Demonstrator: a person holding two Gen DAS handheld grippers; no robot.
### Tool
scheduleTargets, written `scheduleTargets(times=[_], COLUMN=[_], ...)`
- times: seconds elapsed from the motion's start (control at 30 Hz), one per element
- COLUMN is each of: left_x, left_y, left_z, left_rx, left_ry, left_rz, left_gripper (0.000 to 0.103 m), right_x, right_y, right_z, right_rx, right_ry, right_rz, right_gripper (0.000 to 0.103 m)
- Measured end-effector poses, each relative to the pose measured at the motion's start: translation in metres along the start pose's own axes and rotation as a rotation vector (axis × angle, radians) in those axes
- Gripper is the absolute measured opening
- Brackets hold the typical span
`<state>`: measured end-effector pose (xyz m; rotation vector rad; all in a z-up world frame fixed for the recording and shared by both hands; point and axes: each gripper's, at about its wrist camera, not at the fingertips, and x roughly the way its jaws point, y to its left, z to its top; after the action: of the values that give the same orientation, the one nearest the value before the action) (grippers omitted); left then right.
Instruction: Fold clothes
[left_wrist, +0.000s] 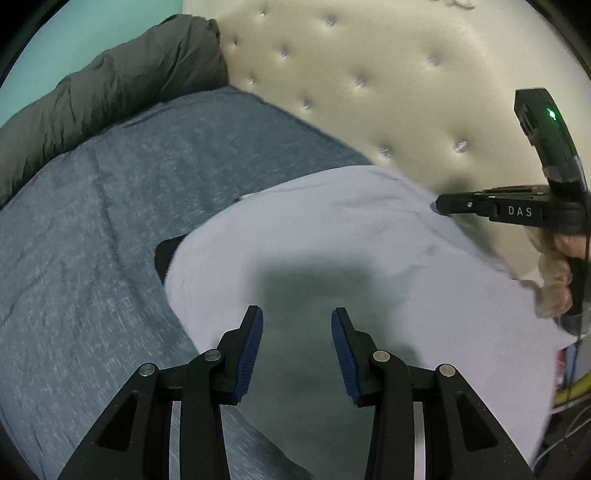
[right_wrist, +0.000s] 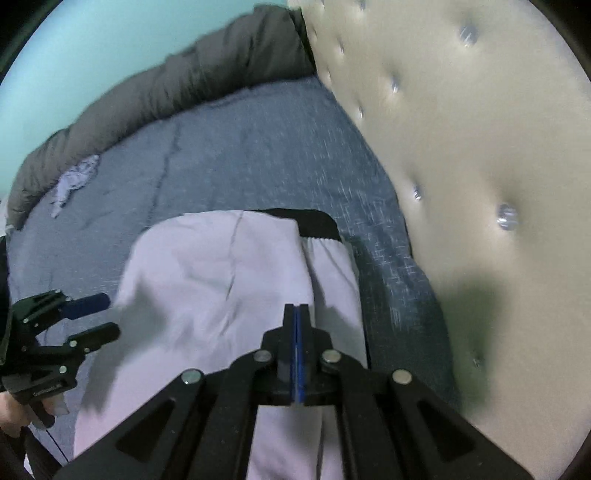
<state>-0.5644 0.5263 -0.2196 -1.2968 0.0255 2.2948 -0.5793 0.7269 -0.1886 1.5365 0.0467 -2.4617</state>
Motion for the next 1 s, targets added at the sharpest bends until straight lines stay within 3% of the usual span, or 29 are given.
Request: scheduleTargets(times=[0.23, 0.5, 1.0], left_x=[-0.031, -0.046, -0.03], left_y=[-0.041, -0.062, -0.089], left_z=[-0.022, -0.044, -0.077], left_rx=[0.062, 0.066, 0.111], left_ry=[-0.005, 0.003, 0.006], left_rz=[-0.035, -0.032, 0.03], left_gripper=[0.042, 0.042, 0.042], right_x=[-0.033, -0.051, -0.021], right_y=[0.0, -0.01, -0.023], right_z=[-0.044, -0.086, -0.143], right_rx=[0.009, 0.067, 0.113], right_ry=[-0.015, -0.066, -0.119], right_rz=[0.048, 0.027, 0.034], right_gripper=[0.0, 0.0, 0.0])
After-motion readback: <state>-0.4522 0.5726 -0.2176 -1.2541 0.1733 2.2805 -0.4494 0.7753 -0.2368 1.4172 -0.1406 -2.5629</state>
